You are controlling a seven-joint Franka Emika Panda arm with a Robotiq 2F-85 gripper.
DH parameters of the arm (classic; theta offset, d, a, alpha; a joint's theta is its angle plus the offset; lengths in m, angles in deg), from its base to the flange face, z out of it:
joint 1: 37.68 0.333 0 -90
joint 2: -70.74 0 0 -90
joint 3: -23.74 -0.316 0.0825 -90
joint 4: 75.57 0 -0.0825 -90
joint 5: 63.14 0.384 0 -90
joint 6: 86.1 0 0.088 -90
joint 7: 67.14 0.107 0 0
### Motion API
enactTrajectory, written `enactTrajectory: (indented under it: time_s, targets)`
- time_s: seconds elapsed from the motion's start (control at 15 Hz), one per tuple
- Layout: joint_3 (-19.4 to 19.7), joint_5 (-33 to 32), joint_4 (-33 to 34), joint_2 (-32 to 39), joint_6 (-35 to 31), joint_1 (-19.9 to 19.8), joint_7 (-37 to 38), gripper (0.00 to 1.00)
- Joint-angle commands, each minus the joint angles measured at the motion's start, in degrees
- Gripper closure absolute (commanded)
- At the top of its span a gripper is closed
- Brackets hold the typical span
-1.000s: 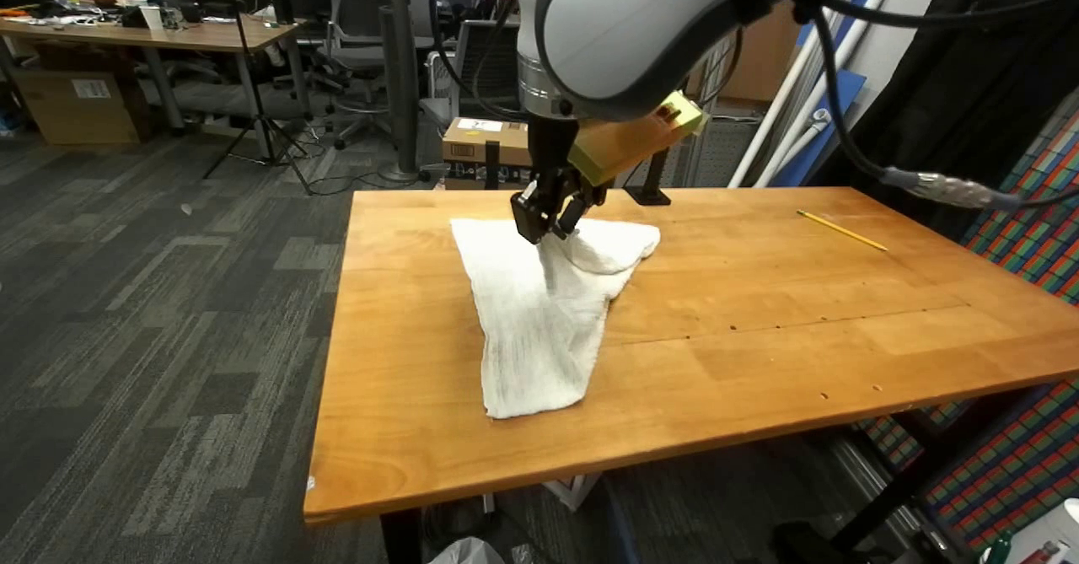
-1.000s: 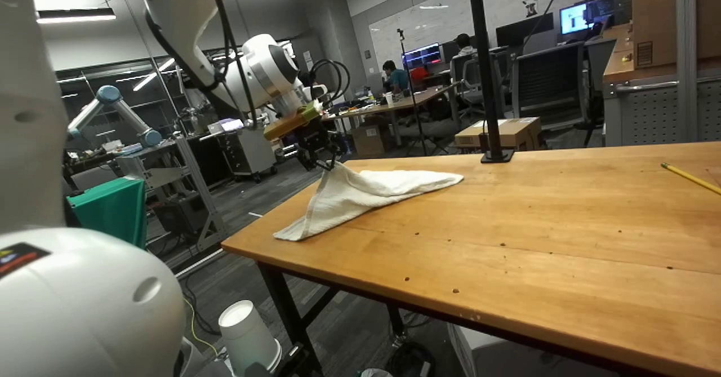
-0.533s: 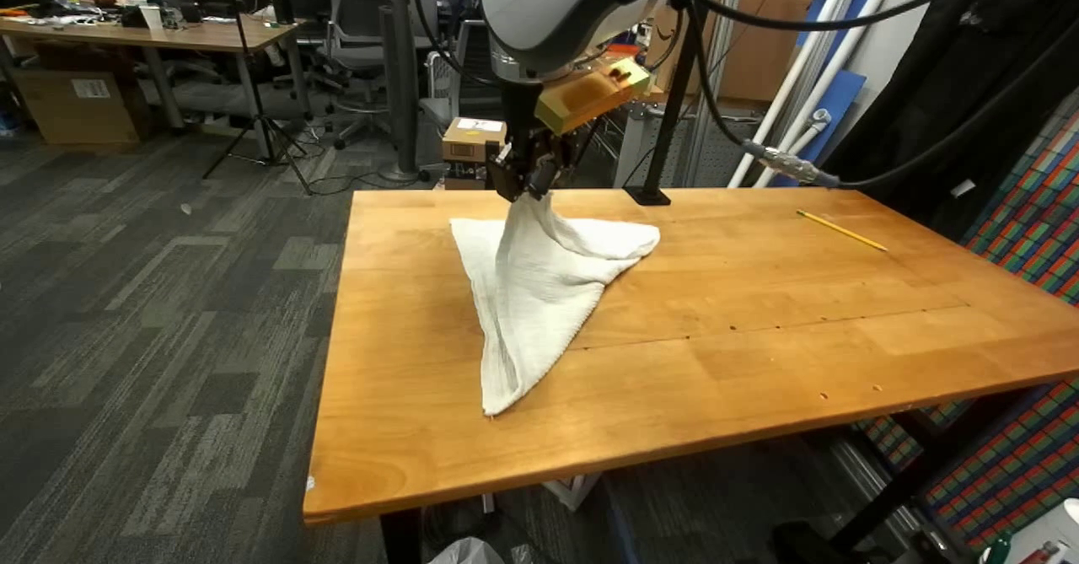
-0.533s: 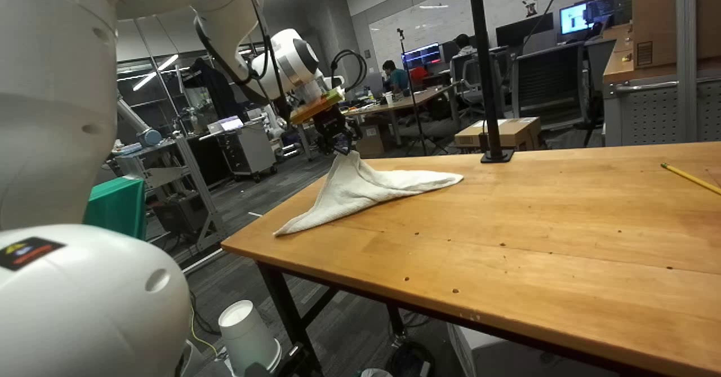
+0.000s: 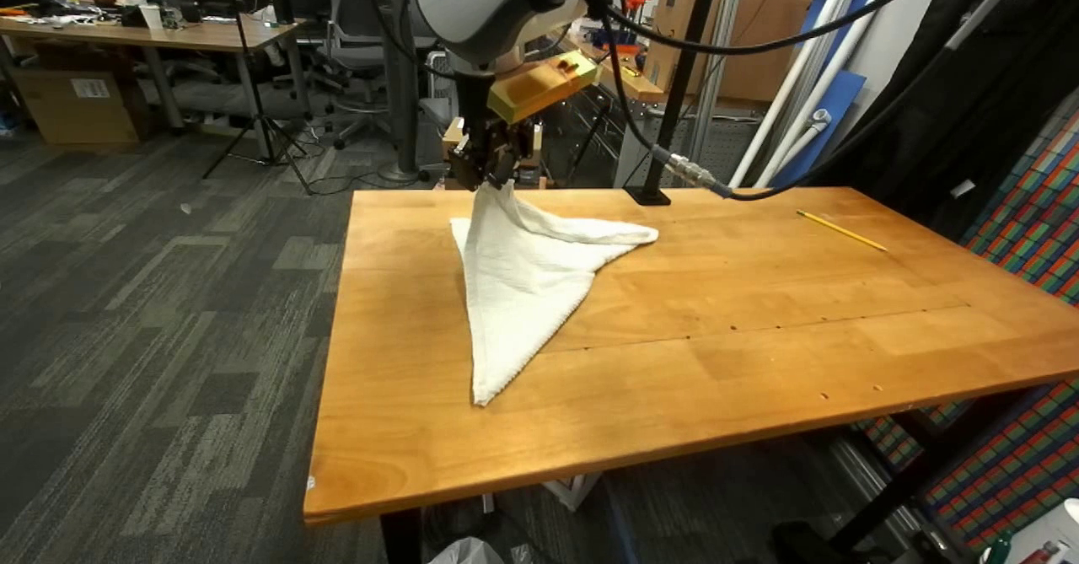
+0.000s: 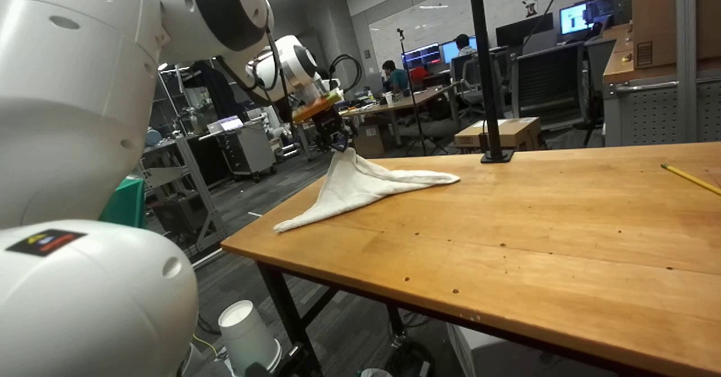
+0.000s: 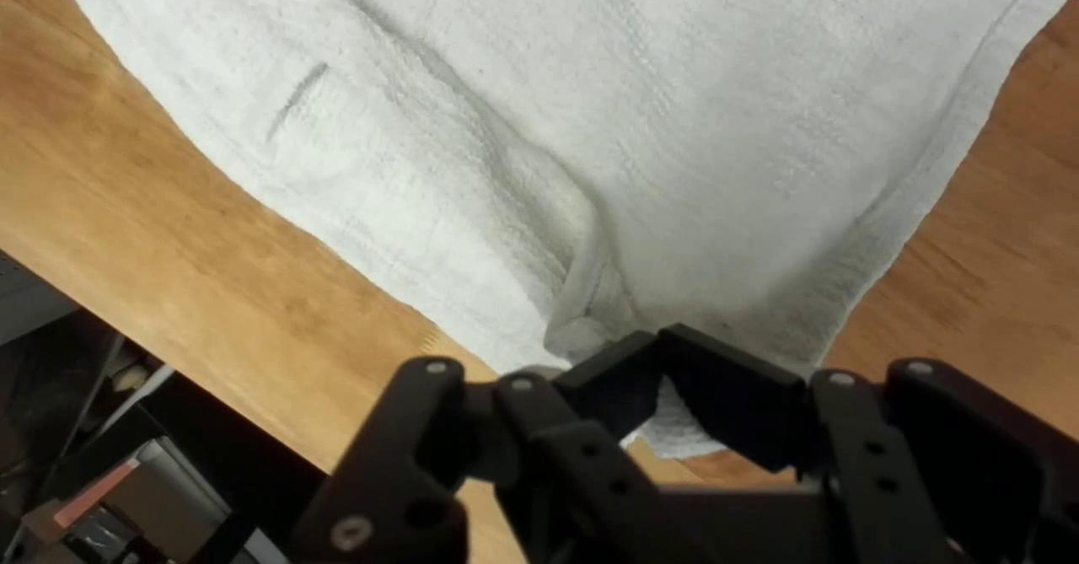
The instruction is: Fold the white towel
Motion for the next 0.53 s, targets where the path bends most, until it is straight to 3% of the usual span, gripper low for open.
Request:
enactTrajectory:
  time_s: [0.0, 0.47]
  targets:
    - [1.4, 0.8, 8.9, 5.1, 3.7, 2.5, -2.5, 0.94]
    - [3.1, 0.8, 17.3, 10.7, 7.8, 4.1, -3.7, 0.94]
